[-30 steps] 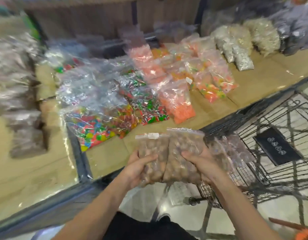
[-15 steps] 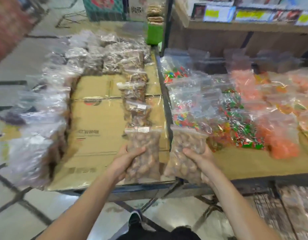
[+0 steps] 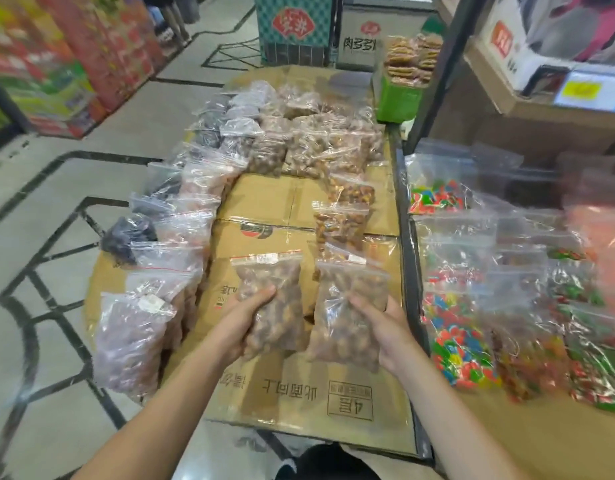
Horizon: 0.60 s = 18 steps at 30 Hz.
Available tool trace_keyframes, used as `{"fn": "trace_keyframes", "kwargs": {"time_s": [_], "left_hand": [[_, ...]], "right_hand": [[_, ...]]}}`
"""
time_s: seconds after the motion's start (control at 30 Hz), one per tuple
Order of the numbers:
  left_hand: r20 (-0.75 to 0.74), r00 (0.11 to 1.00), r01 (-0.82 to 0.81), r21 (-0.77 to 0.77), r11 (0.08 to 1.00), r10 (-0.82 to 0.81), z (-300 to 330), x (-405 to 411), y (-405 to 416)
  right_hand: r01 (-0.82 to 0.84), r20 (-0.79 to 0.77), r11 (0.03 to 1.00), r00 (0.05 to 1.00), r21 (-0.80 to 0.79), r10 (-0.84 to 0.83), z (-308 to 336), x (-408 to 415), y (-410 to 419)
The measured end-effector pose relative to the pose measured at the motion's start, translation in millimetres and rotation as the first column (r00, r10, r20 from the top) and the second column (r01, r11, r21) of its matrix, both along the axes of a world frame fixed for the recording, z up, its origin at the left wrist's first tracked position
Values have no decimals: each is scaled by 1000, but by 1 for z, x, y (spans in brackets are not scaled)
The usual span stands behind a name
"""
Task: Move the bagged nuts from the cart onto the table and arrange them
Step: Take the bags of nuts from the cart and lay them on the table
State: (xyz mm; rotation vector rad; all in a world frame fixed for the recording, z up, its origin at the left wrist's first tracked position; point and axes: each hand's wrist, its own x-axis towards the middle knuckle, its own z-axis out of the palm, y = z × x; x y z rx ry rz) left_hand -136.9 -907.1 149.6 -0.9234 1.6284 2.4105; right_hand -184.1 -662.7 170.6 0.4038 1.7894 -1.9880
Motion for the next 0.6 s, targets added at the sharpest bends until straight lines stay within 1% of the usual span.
{"fn": "trace_keyframes", "kwargs": {"time_s": [0.2, 0.37, 0.47, 0.53, 0.6], "left_hand": [[17, 999, -39, -32, 999, 40, 4, -69, -21], [37, 999, -8, -36, 999, 9, 1, -153, -45], [13, 1000, 9, -63, 998, -8, -3, -211, -58], [2, 1000, 21, -53, 998, -21, -6, -251, -64], [-1, 998, 67, -32, 997, -68, -8, -290, -68]], "right_hand": [[3, -60, 1000, 998, -28, -5, 7, -66, -18], [64, -85, 998, 994, -28, -66, 14, -111, -37], [96, -96, 995, 991, -26, -98, 19, -134, -53], [115, -104, 993, 988, -12, -116, 22, -147, -65], [138, -117, 990, 984, -4, -137, 21, -159, -77]]}}
